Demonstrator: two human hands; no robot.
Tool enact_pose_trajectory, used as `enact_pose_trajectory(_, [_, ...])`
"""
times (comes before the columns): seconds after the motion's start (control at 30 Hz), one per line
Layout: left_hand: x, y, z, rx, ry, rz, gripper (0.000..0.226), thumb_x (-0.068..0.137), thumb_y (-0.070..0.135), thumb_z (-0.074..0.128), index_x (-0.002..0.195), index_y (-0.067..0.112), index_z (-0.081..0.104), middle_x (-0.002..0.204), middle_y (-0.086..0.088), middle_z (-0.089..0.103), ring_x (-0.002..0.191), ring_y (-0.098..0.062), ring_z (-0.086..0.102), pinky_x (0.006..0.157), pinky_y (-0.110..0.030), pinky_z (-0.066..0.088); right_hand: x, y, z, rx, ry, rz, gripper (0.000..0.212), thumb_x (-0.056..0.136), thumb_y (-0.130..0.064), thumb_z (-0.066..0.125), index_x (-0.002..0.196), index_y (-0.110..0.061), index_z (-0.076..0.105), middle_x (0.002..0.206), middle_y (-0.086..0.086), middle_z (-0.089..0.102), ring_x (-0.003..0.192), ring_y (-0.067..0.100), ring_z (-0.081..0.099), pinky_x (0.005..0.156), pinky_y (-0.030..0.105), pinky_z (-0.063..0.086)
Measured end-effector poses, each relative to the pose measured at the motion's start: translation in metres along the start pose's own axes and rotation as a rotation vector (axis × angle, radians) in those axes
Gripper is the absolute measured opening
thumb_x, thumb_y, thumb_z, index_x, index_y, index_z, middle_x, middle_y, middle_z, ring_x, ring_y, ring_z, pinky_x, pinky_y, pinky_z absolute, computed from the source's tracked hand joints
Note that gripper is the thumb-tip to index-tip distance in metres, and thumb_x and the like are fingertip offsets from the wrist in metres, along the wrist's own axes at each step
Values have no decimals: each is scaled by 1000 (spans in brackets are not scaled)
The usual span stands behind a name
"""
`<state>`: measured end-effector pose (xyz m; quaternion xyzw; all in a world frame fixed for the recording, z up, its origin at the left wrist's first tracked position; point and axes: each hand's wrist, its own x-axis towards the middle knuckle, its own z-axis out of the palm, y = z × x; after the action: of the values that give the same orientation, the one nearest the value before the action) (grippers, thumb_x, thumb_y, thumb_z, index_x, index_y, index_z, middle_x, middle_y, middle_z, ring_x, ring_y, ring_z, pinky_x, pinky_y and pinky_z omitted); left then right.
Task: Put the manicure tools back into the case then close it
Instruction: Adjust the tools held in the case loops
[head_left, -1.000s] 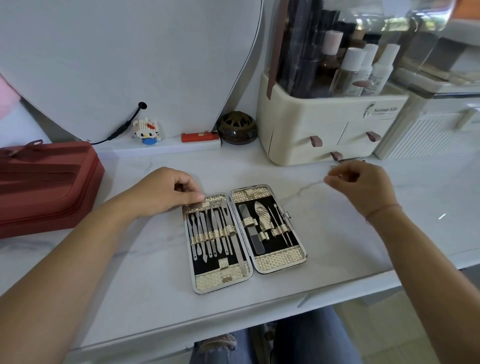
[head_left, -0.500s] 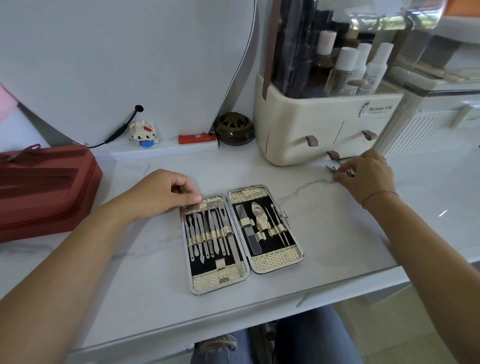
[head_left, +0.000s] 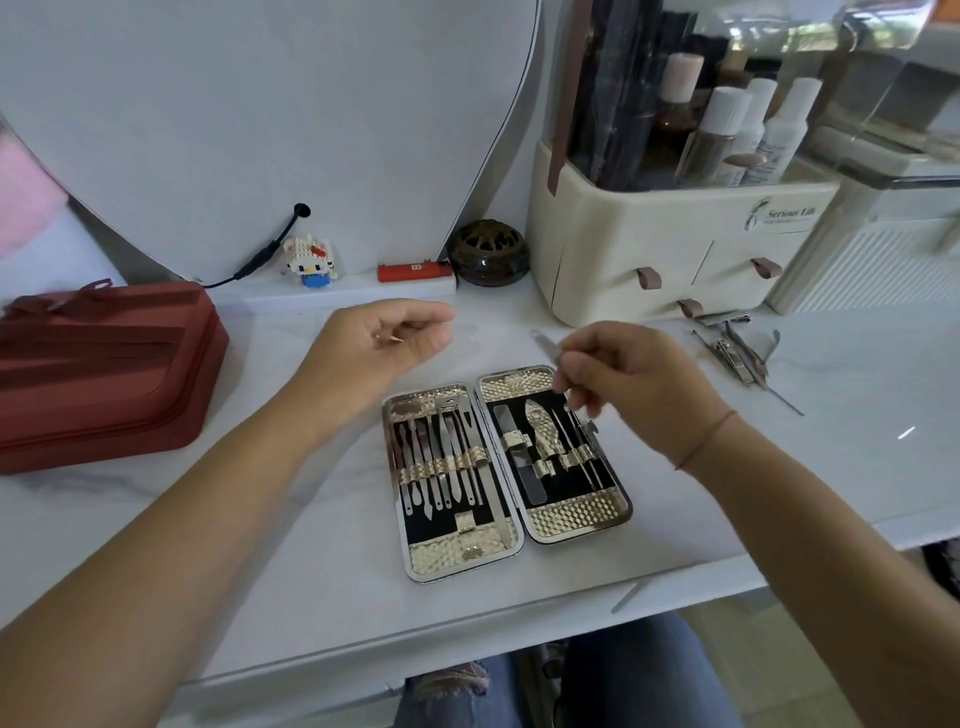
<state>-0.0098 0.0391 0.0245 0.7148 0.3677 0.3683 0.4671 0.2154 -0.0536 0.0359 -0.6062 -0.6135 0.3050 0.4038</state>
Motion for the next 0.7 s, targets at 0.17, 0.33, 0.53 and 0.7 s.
enact_pose_trajectory(0.17, [-8,6,17,-170,-123,-111,30,74,19,69,103,12,70,86,-4,75,74,-13,69,72,-21,56,4,-12,35,166,-67,25,13,91,-4,53,88,-12,63,69,7,66,55,12,60,51,19,50])
enact_pose_trajectory(0.33, [-9,5,20,-159,-67,-100,11,81,2,68,91,7,72,69,-2,72,62,-12,67,62,-19,55,6,-14,45,178,-24,43,6,84,-11,64,87,-6,67,69,9,68,58,17,63,59,28,57])
enact_pose_trajectory(0.53, [-11,7,21,-88,-19,-82,10,80,13,72,81,3,71,59,-5,66,49,-14,62,47,-21,51,5,-18,49,77,56,17,10,81,-15,69,81,-6,64,67,10,70,55,17,65,57,31,58])
enact_pose_trajectory(0.7, [-12,9,21,-106,-112,-177,17,75,18,75,76,2,69,57,-3,66,46,-12,61,43,-18,47,-1,-13,50,-140,112,-89,6,82,-20,68,78,-17,66,68,-3,69,61,7,64,60,15,51])
